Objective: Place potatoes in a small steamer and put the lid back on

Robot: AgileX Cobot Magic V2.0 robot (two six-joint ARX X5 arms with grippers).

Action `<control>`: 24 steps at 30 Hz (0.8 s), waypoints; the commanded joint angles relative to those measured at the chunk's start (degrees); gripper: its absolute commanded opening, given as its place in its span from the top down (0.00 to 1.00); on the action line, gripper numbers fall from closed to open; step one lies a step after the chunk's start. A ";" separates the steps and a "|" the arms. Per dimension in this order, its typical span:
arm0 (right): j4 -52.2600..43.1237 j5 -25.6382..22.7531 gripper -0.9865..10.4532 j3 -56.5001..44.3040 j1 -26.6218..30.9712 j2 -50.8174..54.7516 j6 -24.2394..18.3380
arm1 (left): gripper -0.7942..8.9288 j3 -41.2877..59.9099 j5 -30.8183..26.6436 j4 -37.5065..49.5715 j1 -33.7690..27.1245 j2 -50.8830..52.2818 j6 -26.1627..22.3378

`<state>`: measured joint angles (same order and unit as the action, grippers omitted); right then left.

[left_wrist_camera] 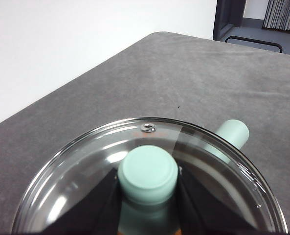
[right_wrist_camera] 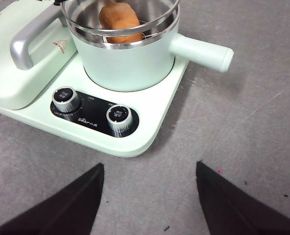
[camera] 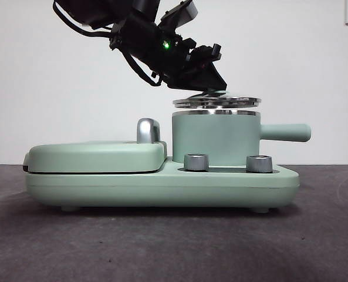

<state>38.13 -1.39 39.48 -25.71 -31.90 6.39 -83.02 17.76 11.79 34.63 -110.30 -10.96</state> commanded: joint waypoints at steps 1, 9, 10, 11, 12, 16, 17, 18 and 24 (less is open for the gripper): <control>-0.37 -0.17 0.66 0.15 -0.35 -0.17 0.48 | 0.90 -2.08 0.07 1.46 0.52 -1.62 -0.59; -0.37 -0.17 0.66 0.15 -0.35 -0.17 0.48 | 0.90 -2.08 -0.66 0.20 0.52 -1.81 -3.76; -0.35 -0.17 0.66 0.15 -0.35 -0.17 0.48 | 0.90 -2.08 -1.11 -0.09 0.52 -1.81 -4.22; -0.37 -0.15 0.66 0.15 -0.35 -0.17 0.48 | 0.90 -2.08 -1.27 -0.48 0.52 -1.81 -4.68; -0.35 -0.17 0.66 0.15 -0.35 -0.17 0.48 | 0.90 -2.08 -1.27 -0.79 0.52 -1.81 -4.76; -0.35 -0.17 0.66 0.15 -0.35 -0.17 0.48 | 0.90 -2.05 -1.25 -1.62 0.52 -1.81 -4.79; -0.35 -0.15 0.66 0.15 -0.35 -0.17 0.48 | 0.90 -2.05 -1.25 -1.77 0.52 -1.81 -4.79; -0.35 -0.15 0.66 0.15 -0.35 -0.17 0.48 | 0.90 -2.05 -1.25 -1.95 0.52 -1.81 -4.79; -0.35 -0.15 0.66 0.15 -0.35 -0.17 0.48 | 0.90 -2.05 -1.22 -2.95 0.52 -1.86 -4.61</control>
<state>38.15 -1.39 39.48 -25.71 -31.90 6.39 -83.88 16.80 9.08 34.68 -111.31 -13.58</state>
